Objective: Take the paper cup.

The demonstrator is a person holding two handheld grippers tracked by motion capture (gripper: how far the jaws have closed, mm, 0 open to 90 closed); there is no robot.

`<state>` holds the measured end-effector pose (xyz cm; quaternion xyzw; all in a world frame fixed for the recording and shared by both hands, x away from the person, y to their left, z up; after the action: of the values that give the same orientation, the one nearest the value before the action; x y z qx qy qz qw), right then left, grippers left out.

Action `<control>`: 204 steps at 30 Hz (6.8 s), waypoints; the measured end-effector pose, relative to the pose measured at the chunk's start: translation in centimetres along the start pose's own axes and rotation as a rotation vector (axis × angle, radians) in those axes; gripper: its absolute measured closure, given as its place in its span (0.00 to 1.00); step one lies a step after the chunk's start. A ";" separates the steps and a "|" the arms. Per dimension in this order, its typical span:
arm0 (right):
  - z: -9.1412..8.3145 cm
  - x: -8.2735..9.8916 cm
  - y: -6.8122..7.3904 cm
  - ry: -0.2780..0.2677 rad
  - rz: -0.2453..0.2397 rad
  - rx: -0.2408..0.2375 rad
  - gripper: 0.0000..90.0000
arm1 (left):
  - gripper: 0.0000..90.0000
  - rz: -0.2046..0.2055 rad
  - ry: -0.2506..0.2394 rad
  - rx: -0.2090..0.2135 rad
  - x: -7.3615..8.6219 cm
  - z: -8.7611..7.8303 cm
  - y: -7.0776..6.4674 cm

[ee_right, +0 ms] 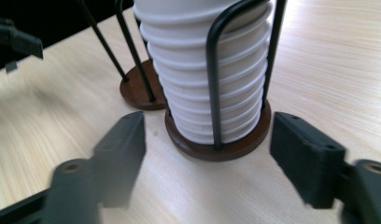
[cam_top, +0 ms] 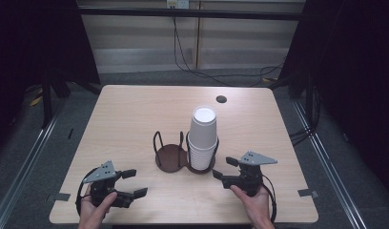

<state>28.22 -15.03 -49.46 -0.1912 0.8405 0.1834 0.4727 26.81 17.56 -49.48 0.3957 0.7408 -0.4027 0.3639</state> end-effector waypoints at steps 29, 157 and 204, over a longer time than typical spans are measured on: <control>-1.5 -3.4 1.0 0.011 -0.044 -0.051 0.23 | 0.18 0.009 0.017 0.028 -0.1 0.0 -0.1; 1.5 -18.2 2.5 0.201 -0.296 -0.122 0.25 | 0.19 0.012 0.073 0.045 0.5 0.2 0.1; -1.8 -19.3 2.0 -0.017 -0.193 -0.136 0.25 | 0.19 -0.004 0.078 0.056 0.7 0.3 0.1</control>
<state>35.25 -11.36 -31.62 -0.3011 0.7997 0.1952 0.4814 26.68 17.52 -50.25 0.4198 0.7435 -0.4083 0.3230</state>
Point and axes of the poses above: each handheld gripper's, and its own axes: z roughly forward along the jaws, x roughly out of its underside, y roughly to its left, the point moved 7 cm from there along z, roughly forward along the jaws, and after that the axes turned 9 degrees about x, right-handed, at the moved point
